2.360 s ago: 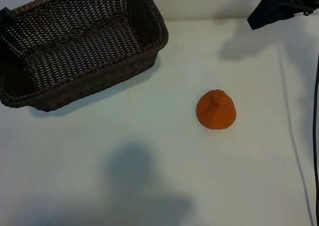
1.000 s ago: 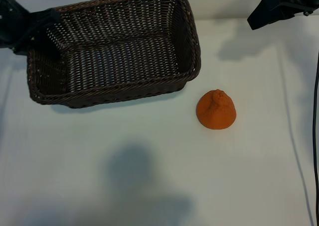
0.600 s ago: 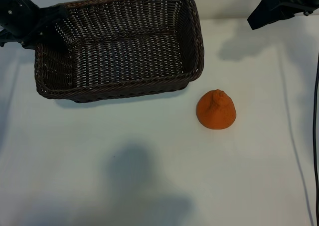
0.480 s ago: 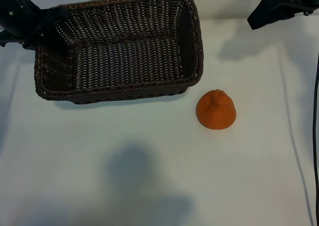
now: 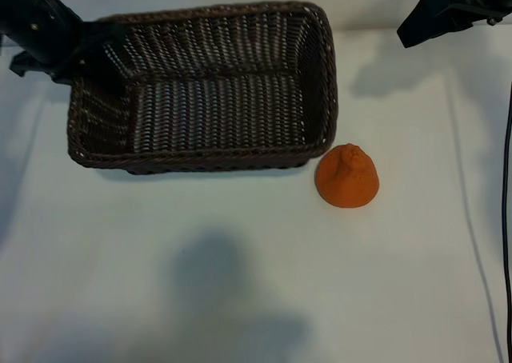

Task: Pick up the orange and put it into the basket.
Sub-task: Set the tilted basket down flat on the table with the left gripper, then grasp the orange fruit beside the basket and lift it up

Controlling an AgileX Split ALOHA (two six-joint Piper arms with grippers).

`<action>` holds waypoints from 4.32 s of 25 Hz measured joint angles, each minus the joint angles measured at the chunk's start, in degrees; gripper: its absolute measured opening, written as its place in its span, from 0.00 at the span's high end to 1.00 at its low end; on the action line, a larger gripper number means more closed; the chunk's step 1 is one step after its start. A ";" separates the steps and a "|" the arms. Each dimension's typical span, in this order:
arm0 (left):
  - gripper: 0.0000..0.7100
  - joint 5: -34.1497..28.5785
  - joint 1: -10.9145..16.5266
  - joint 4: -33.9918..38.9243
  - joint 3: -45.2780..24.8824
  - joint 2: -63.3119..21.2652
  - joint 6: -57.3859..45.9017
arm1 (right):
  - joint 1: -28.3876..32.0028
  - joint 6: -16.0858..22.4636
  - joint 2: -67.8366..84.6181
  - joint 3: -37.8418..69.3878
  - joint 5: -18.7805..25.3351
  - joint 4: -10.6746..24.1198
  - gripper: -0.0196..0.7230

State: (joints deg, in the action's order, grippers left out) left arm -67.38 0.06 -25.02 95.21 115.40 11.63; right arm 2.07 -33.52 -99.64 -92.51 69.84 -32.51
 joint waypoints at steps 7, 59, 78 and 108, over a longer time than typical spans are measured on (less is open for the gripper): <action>0.78 0.00 -0.74 3.70 0.00 1.57 -3.16 | 0.00 0.00 0.00 0.00 0.00 0.00 0.35; 0.78 2.69 -0.74 2.94 0.06 10.54 -1.76 | 0.00 0.00 0.00 0.00 0.00 0.00 0.35; 0.48 4.51 -0.74 1.12 0.06 10.54 -1.59 | 0.00 0.00 0.00 0.00 0.00 0.00 0.35; 0.44 0.03 1.17 4.76 1.00 4.25 -4.35 | 0.00 0.00 0.00 0.00 0.00 0.00 0.35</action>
State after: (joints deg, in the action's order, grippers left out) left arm -67.35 1.23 -20.26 96.22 119.66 7.28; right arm 2.07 -33.52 -99.64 -92.51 69.84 -32.51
